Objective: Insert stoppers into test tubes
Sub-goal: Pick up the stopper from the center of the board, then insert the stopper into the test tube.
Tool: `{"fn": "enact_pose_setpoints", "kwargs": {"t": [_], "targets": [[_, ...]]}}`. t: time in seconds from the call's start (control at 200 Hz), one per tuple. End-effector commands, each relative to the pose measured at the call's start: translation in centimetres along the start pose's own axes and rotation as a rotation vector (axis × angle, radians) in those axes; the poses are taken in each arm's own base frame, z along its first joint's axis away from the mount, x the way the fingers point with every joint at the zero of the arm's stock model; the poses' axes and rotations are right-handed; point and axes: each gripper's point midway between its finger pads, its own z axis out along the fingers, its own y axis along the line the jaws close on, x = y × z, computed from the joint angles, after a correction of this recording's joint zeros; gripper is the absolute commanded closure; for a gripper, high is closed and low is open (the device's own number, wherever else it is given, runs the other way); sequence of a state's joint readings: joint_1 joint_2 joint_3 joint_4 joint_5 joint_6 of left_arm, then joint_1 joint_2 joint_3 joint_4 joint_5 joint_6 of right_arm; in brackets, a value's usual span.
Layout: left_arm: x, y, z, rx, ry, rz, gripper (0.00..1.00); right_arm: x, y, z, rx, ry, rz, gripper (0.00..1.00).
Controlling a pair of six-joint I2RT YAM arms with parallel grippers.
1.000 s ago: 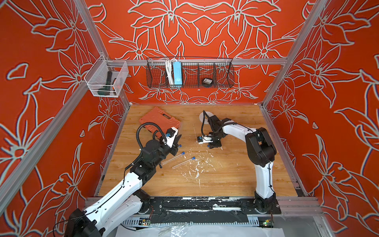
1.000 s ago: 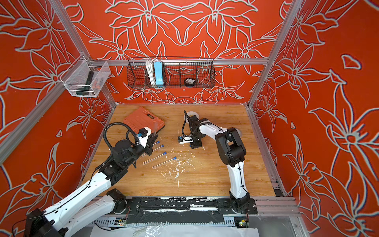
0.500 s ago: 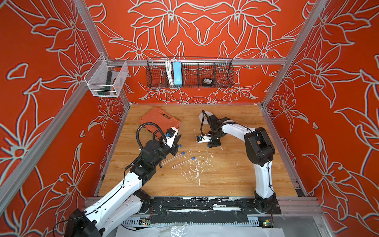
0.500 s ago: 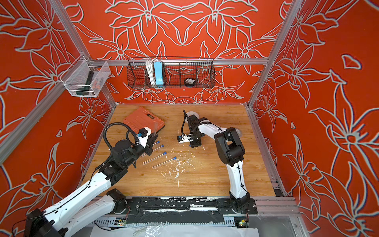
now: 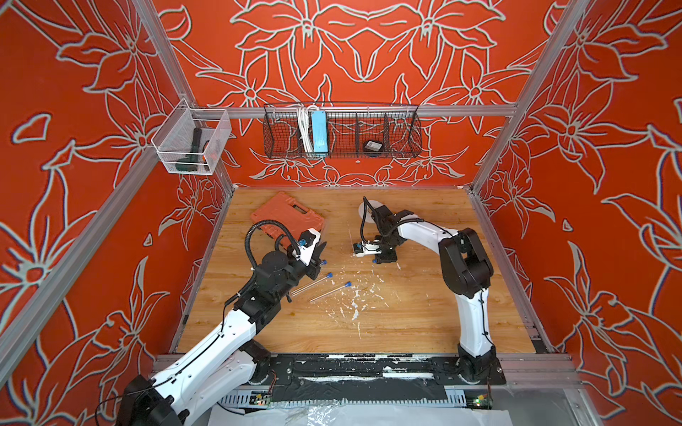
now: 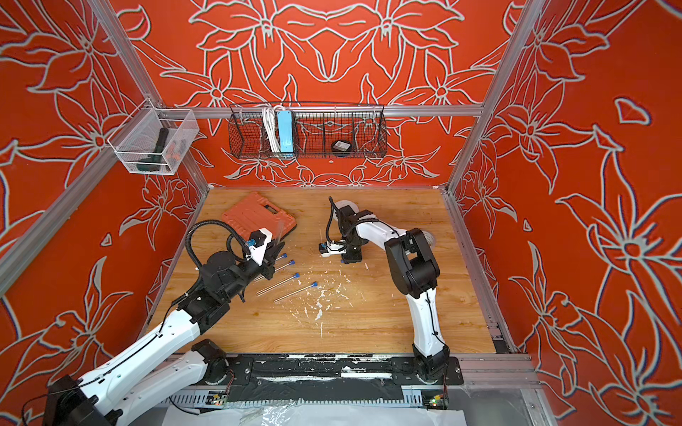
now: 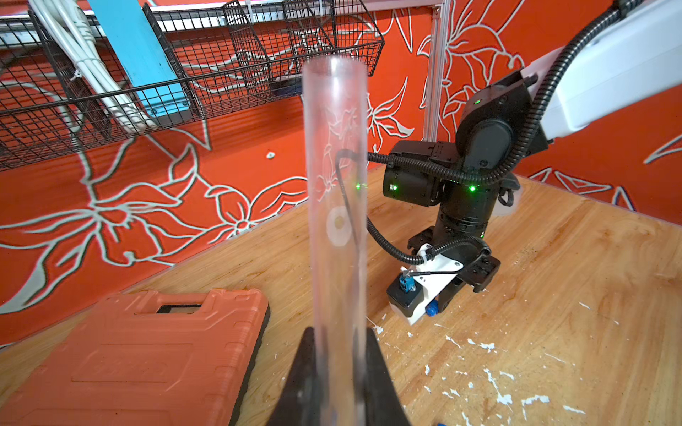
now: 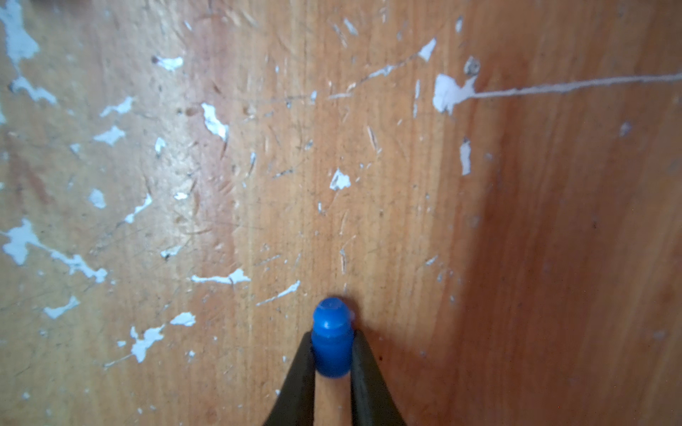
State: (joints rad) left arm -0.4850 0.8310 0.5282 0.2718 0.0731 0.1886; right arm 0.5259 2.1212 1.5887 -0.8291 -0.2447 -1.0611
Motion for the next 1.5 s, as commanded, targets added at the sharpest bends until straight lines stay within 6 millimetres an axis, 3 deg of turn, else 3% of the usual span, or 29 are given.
{"fn": "enact_pose_setpoints", "kwargs": {"t": [0.0,0.32,0.525,0.696,0.981,1.176,1.496], "targets": [[-0.7,0.1,-0.3,-0.003,-0.038,0.013,1.0,-0.3,0.6,0.6,-0.036,0.006,-0.009,0.86],[0.3,-0.3,0.1,0.018,-0.008,0.075,1.0,-1.8,1.4,-3.4,0.003,-0.069,0.048,0.91],[1.7,-1.0,0.5,0.057,0.044,0.168,1.0,-2.5,3.2,-7.1,0.035,-0.144,0.229,0.9],[3.4,-2.4,0.5,0.12,0.088,0.327,1.0,-2.6,6.0,-8.7,0.016,-0.2,0.453,0.86],[7.7,-5.5,0.4,0.235,0.196,0.595,1.0,-1.9,11.0,-9.1,-0.035,-0.139,0.677,0.85],[10.0,-6.5,-0.1,0.274,0.234,0.761,1.0,-3.8,14.6,-10.5,-0.124,-0.204,0.695,0.84],[11.0,-8.1,-1.0,0.283,0.191,0.998,1.0,-6.9,18.2,-13.6,-0.233,-0.316,0.714,0.87]]}}
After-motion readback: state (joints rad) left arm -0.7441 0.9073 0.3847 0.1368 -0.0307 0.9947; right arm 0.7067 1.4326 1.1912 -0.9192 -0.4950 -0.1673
